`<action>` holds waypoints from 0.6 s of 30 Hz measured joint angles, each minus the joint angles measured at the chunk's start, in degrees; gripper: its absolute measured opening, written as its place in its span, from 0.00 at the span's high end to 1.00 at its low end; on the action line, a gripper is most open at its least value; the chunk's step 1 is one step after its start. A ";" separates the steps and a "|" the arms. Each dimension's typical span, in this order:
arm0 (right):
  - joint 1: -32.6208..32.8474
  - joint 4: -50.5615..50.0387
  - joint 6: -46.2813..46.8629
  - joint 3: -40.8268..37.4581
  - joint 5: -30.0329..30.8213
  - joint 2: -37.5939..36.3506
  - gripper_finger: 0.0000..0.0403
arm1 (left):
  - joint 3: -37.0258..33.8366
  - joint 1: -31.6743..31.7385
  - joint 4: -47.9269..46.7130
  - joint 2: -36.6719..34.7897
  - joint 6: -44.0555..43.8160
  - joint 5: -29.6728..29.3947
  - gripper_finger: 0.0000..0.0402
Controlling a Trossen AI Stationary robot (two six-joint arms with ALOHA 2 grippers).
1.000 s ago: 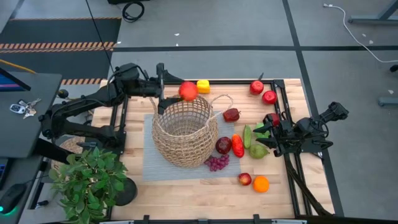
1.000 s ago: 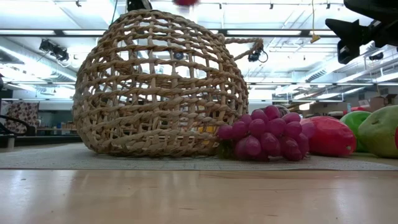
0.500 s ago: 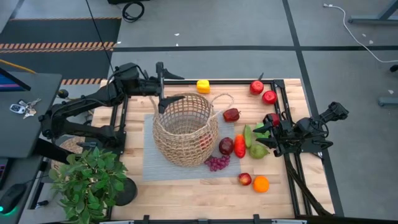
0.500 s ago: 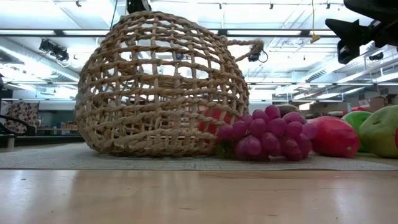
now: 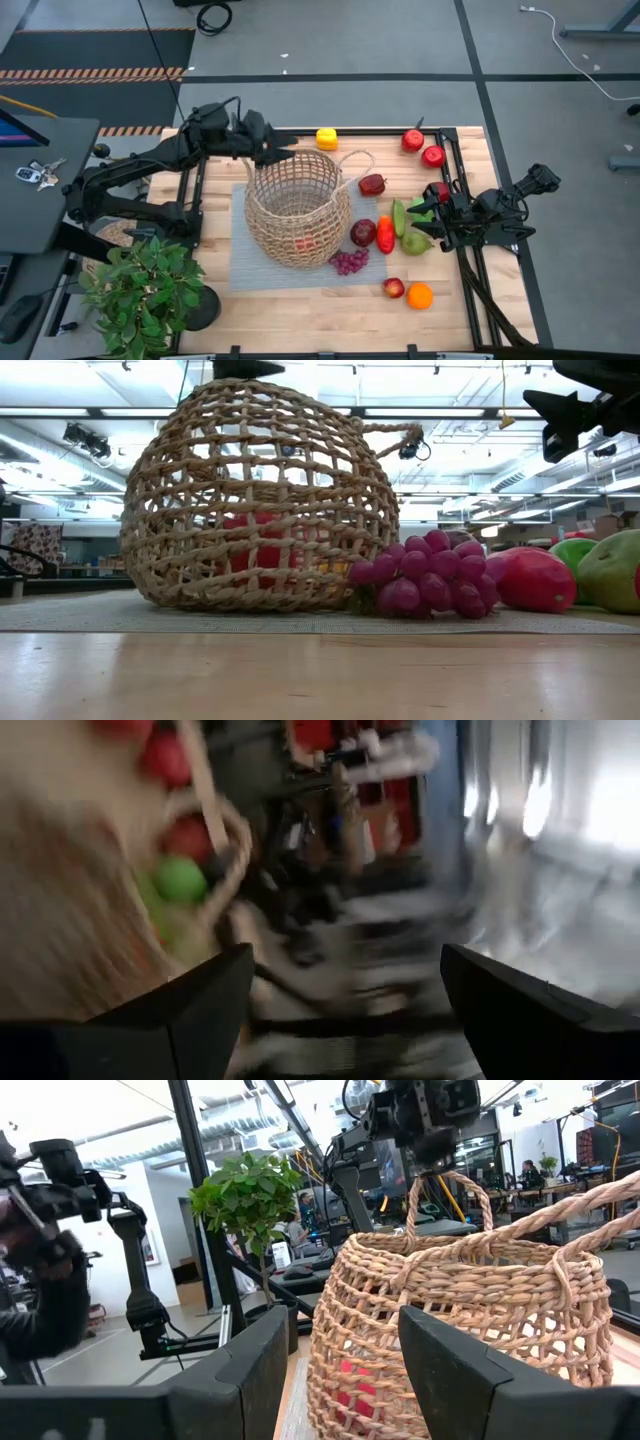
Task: Build produce basket
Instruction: Put the bell pepper into the brown basket
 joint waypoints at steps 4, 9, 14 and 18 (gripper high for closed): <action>0.02 0.00 0.01 0.01 0.01 -0.02 0.51 | 0.00 0.00 0.17 0.00 26.85 0.01 0.18; 0.01 0.00 0.01 0.01 0.01 -0.01 0.51 | 0.00 0.00 0.19 0.00 55.56 0.00 0.18; 0.00 0.00 0.01 0.01 0.01 -0.01 0.51 | 0.00 0.00 0.22 0.00 79.22 0.02 0.18; 0.00 0.00 0.01 0.00 0.01 0.00 0.51 | 0.00 -0.55 0.81 0.00 76.49 0.03 0.18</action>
